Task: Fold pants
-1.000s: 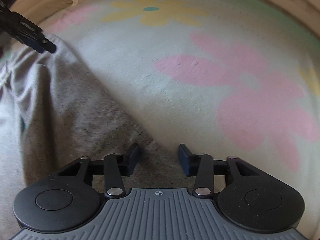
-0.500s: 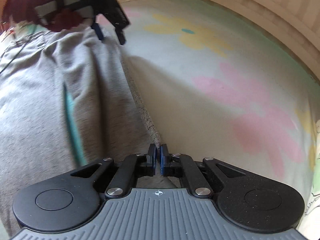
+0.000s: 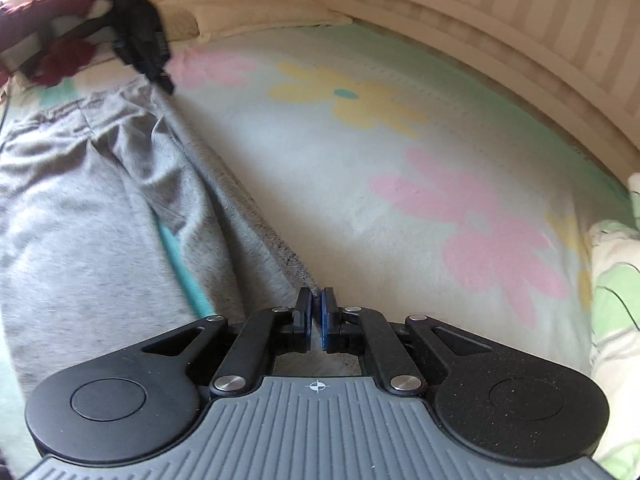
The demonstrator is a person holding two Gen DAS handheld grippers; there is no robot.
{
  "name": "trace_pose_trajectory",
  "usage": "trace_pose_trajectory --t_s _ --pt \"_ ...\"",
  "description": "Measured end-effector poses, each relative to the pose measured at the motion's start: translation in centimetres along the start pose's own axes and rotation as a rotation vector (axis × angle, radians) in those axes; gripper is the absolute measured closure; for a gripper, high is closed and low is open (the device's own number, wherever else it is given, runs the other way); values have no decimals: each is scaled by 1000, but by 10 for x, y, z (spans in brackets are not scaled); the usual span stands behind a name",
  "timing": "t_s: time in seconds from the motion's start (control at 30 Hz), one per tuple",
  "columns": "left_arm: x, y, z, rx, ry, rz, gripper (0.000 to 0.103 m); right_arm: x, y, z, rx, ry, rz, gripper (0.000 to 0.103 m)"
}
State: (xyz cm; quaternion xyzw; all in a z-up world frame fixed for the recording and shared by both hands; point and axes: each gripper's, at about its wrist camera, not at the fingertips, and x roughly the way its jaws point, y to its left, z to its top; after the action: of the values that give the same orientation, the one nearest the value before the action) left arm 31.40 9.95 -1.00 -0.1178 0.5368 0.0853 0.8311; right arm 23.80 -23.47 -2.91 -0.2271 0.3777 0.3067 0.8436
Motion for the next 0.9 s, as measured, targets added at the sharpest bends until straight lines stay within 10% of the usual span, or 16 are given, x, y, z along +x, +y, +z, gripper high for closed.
trace_pose_trajectory --t_s 0.23,0.5,0.9 --pt "-52 24 -69 83 -76 -19 93 -22 50 -21 10 51 -14 98" --pt "-46 59 -137 53 13 -54 93 -23 91 -43 -42 190 -22 98" --pt "-4 66 -159 109 66 -41 93 -21 96 -42 52 255 -60 96"
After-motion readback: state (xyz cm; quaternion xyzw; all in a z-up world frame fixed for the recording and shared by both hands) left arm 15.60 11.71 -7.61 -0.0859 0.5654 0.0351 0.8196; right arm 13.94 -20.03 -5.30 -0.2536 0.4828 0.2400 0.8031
